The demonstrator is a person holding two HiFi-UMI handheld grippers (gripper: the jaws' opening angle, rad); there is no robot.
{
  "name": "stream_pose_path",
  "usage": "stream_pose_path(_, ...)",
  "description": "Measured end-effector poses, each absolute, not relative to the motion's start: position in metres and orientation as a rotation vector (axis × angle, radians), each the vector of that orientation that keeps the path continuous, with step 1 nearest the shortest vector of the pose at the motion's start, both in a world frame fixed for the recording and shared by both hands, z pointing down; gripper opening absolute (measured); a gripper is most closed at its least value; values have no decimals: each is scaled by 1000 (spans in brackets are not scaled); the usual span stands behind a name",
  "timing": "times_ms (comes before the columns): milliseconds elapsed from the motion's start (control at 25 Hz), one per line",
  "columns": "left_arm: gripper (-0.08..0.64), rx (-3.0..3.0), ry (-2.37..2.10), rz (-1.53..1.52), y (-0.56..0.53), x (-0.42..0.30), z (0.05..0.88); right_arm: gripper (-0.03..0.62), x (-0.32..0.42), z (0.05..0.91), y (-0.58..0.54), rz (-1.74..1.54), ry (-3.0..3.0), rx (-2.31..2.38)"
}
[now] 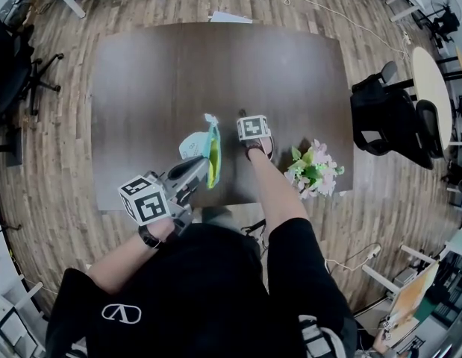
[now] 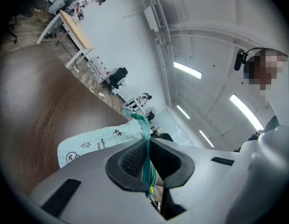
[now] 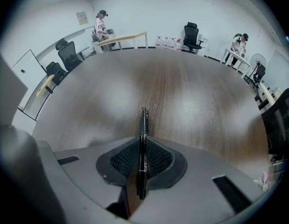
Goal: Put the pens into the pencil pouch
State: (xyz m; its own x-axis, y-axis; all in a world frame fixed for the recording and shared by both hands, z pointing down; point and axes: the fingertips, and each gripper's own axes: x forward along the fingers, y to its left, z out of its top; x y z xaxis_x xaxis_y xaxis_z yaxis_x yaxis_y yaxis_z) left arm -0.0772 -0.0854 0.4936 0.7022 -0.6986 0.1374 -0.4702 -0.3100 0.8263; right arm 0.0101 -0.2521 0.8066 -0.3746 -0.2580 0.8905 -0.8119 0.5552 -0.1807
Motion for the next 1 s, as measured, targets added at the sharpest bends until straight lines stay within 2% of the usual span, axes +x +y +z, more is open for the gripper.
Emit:
stream_pose_path(80, 23, 1973, -894, -303, -85, -77, 491, 41, 11, 792, -248, 826, -1948, 886)
stream_pose_path(200, 23, 1990, -870, -311, -86, -72, 487, 41, 52, 756, -263, 688, -1920, 1042)
stream_pose_path(520, 23, 2048, -802, -316, -93, -57, 467, 41, 74, 606, -254, 552, -2252, 1274)
stream_pose_path(1000, 23, 2108, -705, -312, -107, -24, 451, 41, 106, 403, -168, 233, -2742, 1685)
